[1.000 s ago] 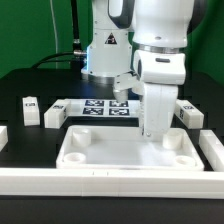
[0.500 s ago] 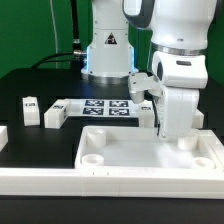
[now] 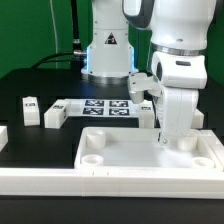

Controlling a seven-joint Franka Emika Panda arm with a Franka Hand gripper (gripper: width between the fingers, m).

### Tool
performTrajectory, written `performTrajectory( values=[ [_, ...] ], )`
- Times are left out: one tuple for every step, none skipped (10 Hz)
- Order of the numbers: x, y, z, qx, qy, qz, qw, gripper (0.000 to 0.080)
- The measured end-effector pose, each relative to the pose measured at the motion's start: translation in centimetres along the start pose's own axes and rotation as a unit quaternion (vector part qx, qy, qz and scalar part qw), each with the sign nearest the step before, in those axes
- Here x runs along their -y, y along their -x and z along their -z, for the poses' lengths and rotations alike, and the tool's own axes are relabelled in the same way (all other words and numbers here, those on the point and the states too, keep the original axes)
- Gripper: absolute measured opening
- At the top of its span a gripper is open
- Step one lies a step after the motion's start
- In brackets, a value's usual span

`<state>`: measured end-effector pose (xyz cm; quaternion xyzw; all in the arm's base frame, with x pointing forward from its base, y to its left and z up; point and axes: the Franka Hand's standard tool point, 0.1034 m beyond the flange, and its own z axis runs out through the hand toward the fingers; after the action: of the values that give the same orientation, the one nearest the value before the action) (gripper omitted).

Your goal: Assemble desk

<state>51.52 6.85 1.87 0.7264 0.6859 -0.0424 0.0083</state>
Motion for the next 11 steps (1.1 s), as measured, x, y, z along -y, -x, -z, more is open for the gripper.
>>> performTrajectory(
  values=[
    [-0.3,-0.1,1.0,0.0,0.007,-0.017,1.0,0.0631],
    [-0.8,-0.2,2.2,-0.001,0.017,-0.031,0.999,0.0631],
    [-1.0,-0.3,3.1,0.0,0.022,-0.048,0.999,0.0644],
    [-1.1,-0.8,4.5,-0.002,0.033,-0.073,0.997,0.0649],
    [-0.7,-1.7,5.4,-0.004,0.039,-0.109,0.993,0.0649],
    [-0.1,-3.3,6.2,-0.008,0.044,-0.154,0.987,0.0649],
    [0.1,-4.2,6.4,-0.009,0.045,-0.165,0.985,0.0649],
    [0.1,-4.0,6.3,-0.008,0.044,-0.161,0.986,0.0649],
    [0.1,-4.0,6.3,-0.009,0.044,-0.171,0.984,0.0649],
    [0.1,-4.0,6.3,-0.009,0.044,-0.176,0.983,0.0649],
    [0.1,-4.0,6.3,-0.011,0.043,-0.205,0.978,0.0649]
  ],
)
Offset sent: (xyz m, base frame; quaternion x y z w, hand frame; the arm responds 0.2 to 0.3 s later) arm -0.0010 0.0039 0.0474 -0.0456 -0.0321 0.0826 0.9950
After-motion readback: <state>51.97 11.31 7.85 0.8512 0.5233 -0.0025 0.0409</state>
